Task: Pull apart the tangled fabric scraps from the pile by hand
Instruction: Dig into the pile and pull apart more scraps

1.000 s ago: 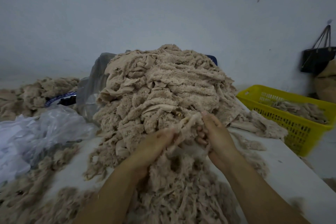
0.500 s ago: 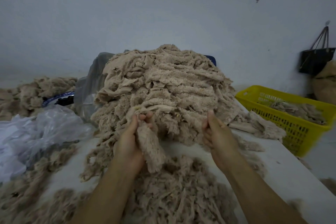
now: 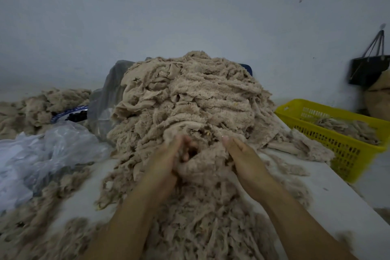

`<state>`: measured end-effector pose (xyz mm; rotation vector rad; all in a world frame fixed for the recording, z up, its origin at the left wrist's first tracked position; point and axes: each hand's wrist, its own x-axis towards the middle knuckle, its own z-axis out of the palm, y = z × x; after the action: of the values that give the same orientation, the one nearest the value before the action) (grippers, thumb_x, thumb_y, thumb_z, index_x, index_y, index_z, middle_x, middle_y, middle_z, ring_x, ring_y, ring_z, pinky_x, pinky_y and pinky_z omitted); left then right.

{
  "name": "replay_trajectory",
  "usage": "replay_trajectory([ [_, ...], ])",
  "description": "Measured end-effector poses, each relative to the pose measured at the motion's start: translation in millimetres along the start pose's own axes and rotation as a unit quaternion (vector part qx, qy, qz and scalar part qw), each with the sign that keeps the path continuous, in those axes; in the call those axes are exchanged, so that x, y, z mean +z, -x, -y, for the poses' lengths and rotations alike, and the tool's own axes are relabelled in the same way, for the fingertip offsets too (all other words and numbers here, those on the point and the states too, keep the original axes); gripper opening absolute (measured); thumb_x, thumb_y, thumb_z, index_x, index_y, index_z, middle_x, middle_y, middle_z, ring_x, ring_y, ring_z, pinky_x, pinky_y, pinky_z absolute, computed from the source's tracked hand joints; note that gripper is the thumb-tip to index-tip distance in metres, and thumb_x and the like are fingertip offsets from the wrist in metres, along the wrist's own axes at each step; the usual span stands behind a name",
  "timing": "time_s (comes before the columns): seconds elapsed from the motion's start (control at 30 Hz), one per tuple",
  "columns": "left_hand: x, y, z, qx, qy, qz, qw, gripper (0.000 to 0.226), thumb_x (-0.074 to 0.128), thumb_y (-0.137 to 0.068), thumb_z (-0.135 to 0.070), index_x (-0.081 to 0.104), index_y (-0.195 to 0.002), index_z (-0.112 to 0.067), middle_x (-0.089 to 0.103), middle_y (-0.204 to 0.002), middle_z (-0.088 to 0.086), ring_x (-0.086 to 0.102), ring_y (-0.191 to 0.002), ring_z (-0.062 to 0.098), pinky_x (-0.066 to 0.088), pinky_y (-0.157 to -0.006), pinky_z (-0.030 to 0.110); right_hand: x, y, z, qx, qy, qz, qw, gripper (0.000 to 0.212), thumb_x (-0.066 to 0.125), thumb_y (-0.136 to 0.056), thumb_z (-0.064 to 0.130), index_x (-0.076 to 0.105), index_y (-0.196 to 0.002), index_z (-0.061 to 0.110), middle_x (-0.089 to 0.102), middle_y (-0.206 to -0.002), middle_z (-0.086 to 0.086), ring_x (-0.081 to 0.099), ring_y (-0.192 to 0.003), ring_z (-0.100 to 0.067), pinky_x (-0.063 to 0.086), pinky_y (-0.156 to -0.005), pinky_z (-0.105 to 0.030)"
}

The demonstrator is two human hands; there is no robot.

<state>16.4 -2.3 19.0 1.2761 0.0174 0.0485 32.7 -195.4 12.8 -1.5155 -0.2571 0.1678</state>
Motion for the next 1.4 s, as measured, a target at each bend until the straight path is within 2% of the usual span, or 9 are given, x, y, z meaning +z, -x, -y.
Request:
replay_trajectory([
  [0.1, 21.0, 14.6, 7.2, 0.023, -0.258, 0.078, 0.963, 0.042, 0.067, -0.075, -0.072, 0.074, -0.101, -0.039, 0.075, -0.097, -0.018, 0.071, -0.087, 0.0, 0.055, -0.071, 0.019, 5.4, -1.5, -0.9, -0.011, -0.061, -0.021, 0.998, 0.05, 0.059, -0.074, 0.068, 0.072, -0.099, 0.027, 0.073, -0.109, 0.006, 0.066, -0.1, -0.006, 0.053, -0.085, -0.025],
  [0.2, 30.4, 21.9, 4.3, 0.017, -0.211, 0.098, 0.972, 0.033, 0.07, -0.073, -0.058, 0.079, -0.086, -0.029, 0.078, -0.089, -0.004, 0.075, -0.082, 0.013, 0.056, -0.064, 0.022, 4.0, -4.1, 4.0, 0.018, -0.138, -0.081, 0.987, 0.051, 0.066, -0.081, 0.056, 0.067, -0.11, 0.015, 0.069, -0.082, -0.02, 0.068, -0.073, -0.032, 0.061, -0.068, -0.041],
  [0.33, 5.9, 13.1, -21.9, 0.052, 0.02, 0.011, 0.998, 0.031, 0.065, -0.077, -0.048, 0.08, -0.079, -0.021, 0.074, -0.076, 0.002, 0.069, -0.062, 0.013, 0.053, -0.049, 0.023, -33.9, -9.2, 10.7, 0.002, -0.267, -0.171, 0.949, 0.006, 0.049, -0.102, 0.036, 0.053, -0.107, 0.034, 0.019, -0.054, 0.006, 0.017, -0.042, -0.009, 0.02, -0.038, -0.024],
  [0.63, 29.8, 18.3, -5.6, 0.047, -0.179, -0.014, 0.983, 0.037, 0.04, -0.068, -0.093, 0.066, -0.068, -0.067, 0.069, -0.073, -0.034, 0.064, -0.07, -0.017, 0.049, -0.055, 0.006, 6.6, 4.2, 2.2, -0.053, 0.141, 0.073, 0.986, 0.043, 0.065, -0.073, 0.075, 0.059, -0.111, 0.056, 0.061, -0.114, 0.031, 0.059, -0.102, 0.011, 0.049, -0.082, -0.016],
  [0.73, 25.7, 19.1, 7.4, 0.065, -0.302, 0.0, 0.951, 0.072, 0.021, -0.058, -0.105, 0.07, -0.081, -0.057, 0.071, -0.08, -0.024, 0.062, -0.076, -0.016, 0.047, -0.078, 0.014, 20.8, 2.9, -8.3, -0.116, 0.272, 0.074, 0.952, 0.017, 0.063, -0.089, 0.044, 0.063, -0.104, 0.035, 0.07, -0.095, 0.013, 0.065, -0.087, 0.0, 0.054, -0.074, -0.025],
  [0.93, 21.5, 12.5, 9.9, 0.073, -0.437, -0.019, 0.896, 0.081, 0.014, -0.071, -0.089, 0.059, -0.048, -0.026, 0.063, -0.054, -0.01, 0.056, -0.051, 0.0, 0.04, -0.055, 0.022, 5.6, -2.2, -14.0, -0.148, 0.312, -0.022, 0.938, 0.032, 0.056, -0.097, 0.018, 0.048, -0.071, 0.035, 0.058, -0.067, 0.019, 0.051, -0.06, 0.003, 0.041, -0.057, -0.018],
  [1.07, 17.0, 10.5, 10.5, 0.094, -0.352, -0.022, 0.931, 0.064, 0.03, -0.087, -0.076, 0.074, -0.078, -0.03, 0.073, -0.077, -0.008, 0.066, -0.067, 0.003, 0.047, -0.059, 0.015, -15.7, -9.6, 0.4, -0.069, -0.056, -0.204, 0.975, 0.022, 0.05, -0.102, 0.038, 0.065, -0.108, 0.023, 0.072, -0.1, 0.003, 0.069, -0.08, -0.005, 0.058, -0.068, -0.03],
  [1.17, 10.7, -0.8, 6.7, 0.144, -0.349, -0.106, 0.92, 0.034, 0.047, -0.097, -0.055, 0.069, -0.089, -0.031, 0.07, -0.088, -0.008, 0.064, -0.077, 0.007, 0.047, -0.063, 0.018, -38.9, -11.1, 8.0, -0.103, -0.377, -0.258, 0.884, 0.045, 0.043, -0.1, 0.053, 0.06, -0.119, 0.015, 0.066, -0.123, -0.009, 0.072, -0.087, -0.014, 0.055, -0.071, -0.03],
  [1.4, -14.4, -42.8, -15.7, 0.088, -0.412, -0.182, 0.889, 0.052, 0.047, -0.103, -0.02, 0.031, -0.152, -0.013, 0.038, -0.152, 0.01, 0.043, -0.135, 0.029, 0.039, -0.109, 0.041, -4.0, -13.4, -14.4, 0.028, -0.136, -0.172, 0.975, 0.049, 0.043, -0.1, 0.051, 0.07, -0.101, 0.011, 0.071, -0.08, -0.001, 0.066, -0.068, -0.013, 0.054, -0.067, -0.031],
])
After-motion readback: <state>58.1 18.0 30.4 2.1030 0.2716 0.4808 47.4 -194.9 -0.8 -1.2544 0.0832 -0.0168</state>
